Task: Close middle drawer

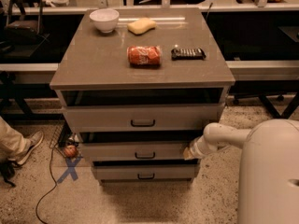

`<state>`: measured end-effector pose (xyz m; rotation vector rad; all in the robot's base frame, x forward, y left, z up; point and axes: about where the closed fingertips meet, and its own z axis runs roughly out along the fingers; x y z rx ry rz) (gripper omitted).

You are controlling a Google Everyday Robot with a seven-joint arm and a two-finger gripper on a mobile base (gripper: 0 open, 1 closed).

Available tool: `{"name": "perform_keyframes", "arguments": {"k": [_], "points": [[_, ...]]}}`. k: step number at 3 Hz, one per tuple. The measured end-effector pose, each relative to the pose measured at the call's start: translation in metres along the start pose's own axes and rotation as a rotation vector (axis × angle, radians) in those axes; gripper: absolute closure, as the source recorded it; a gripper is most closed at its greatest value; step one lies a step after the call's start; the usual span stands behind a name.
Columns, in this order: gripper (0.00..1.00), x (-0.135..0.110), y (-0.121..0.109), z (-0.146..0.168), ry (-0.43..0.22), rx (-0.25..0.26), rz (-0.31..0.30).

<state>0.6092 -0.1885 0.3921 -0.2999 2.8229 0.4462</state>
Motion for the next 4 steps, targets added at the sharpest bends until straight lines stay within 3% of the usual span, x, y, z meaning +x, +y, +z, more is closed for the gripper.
{"name": "perform_keyframes", "arguments": {"k": [1,4], "points": [[1.0,-0.0266,-0.0113,0.0002,-0.051,0.026,0.023],[1.0,-0.0217,-0.0126,-0.0023,-0.055,0.027,0.025]]}}
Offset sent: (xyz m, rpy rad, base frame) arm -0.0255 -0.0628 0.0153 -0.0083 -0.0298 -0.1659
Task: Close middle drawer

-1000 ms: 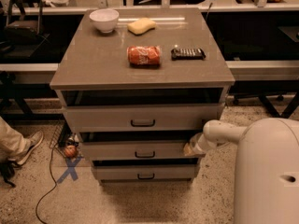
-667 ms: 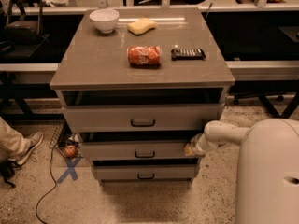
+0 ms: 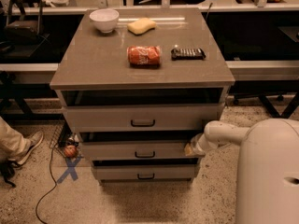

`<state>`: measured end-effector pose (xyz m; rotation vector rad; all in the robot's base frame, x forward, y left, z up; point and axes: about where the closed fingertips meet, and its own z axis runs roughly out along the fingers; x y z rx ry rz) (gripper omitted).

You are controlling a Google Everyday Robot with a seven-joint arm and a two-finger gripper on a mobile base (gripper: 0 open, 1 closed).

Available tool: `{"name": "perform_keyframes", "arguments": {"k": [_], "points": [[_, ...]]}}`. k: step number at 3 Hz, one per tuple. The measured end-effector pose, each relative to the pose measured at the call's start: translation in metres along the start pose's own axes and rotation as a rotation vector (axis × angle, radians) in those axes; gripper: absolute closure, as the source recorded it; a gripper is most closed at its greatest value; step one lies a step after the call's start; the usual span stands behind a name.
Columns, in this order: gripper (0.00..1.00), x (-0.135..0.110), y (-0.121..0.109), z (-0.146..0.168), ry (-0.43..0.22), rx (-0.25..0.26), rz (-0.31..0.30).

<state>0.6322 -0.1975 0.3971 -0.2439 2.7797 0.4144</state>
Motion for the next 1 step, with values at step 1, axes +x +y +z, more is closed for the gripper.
{"name": "perform_keyframes", "arguments": {"k": [1], "points": [[1.0,0.0,0.0,0.0,0.0,0.0,0.0]]}}
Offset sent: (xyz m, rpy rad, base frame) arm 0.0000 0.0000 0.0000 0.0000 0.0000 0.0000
